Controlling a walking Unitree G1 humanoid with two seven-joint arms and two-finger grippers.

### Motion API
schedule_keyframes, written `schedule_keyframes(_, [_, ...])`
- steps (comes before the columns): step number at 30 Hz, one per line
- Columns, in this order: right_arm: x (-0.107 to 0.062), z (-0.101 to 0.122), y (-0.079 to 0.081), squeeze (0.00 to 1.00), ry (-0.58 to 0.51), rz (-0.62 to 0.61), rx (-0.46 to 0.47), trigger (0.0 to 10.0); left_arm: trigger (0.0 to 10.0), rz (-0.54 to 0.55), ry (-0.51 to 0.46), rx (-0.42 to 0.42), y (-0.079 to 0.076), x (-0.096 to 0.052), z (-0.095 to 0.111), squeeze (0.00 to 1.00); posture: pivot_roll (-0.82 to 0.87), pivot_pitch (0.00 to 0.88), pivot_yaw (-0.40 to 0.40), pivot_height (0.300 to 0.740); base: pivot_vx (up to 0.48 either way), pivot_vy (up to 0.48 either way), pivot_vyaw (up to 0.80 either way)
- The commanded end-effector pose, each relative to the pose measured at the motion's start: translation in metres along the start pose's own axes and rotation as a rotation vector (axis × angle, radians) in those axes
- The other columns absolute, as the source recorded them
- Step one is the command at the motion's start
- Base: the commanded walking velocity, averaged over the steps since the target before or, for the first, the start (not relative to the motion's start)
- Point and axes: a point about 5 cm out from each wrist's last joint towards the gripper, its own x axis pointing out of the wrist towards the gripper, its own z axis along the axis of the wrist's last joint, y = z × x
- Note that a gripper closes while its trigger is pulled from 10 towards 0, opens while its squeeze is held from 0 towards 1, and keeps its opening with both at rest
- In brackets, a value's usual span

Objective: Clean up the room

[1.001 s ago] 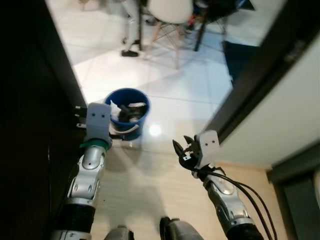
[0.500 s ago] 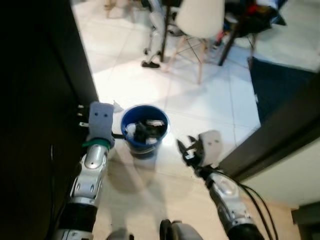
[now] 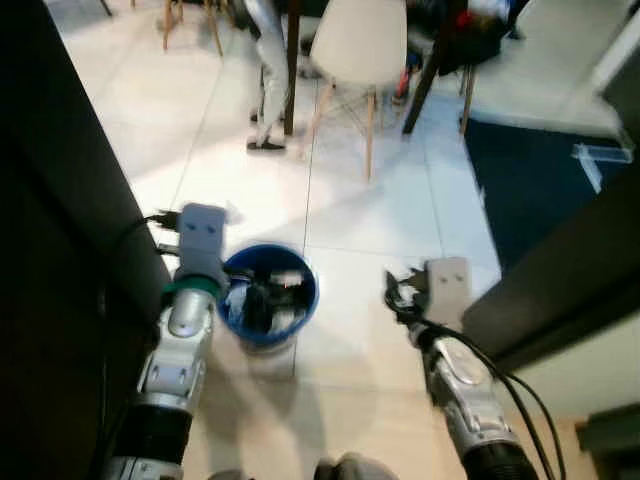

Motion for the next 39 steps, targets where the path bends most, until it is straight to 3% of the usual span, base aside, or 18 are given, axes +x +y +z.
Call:
schedule_keyframes(1, [0.0, -0.005, 0.007, 0.0, 0.019, 0.011, 0.001, 10.0, 10.0, 0.021, 0.034, 0.012, 0.007, -0.002, -0.009, 0.0, -0.03, 0.072, -0.017, 0.74, 0.48, 0.0, 0.0])
schedule_keyframes(15, [0.002, 0.0, 0.02, 0.0, -0.014, 0.088, 0.0, 10.0, 10.0, 0.027, 0.038, 0.01, 0.007, -0.002, -0.009, 0.0, -0.03, 0.073, -0.017, 0.74, 0.47, 0.0, 0.0])
schedule_keyframes(31, [0.001, -0.001, 0.02, 0.0, -0.009, 0.093, -0.009, 10.0, 10.0, -0.016, 0.058, 0.009, 0.002, -0.004, -0.013, 0.0, -0.03, 0.074, -0.017, 0.74, 0.0, 0.0, 0.0])
schedule_keyframes(39, [0.001, -0.001, 0.02, 0.0, -0.01, 0.092, -0.011, 10.0, 10.0, -0.139, 0.16, 0.018, -0.011, -0.006, -0.027, 0.0, -0.03, 0.074, -0.017, 0.74, 0.0, 0.0, 0.0])
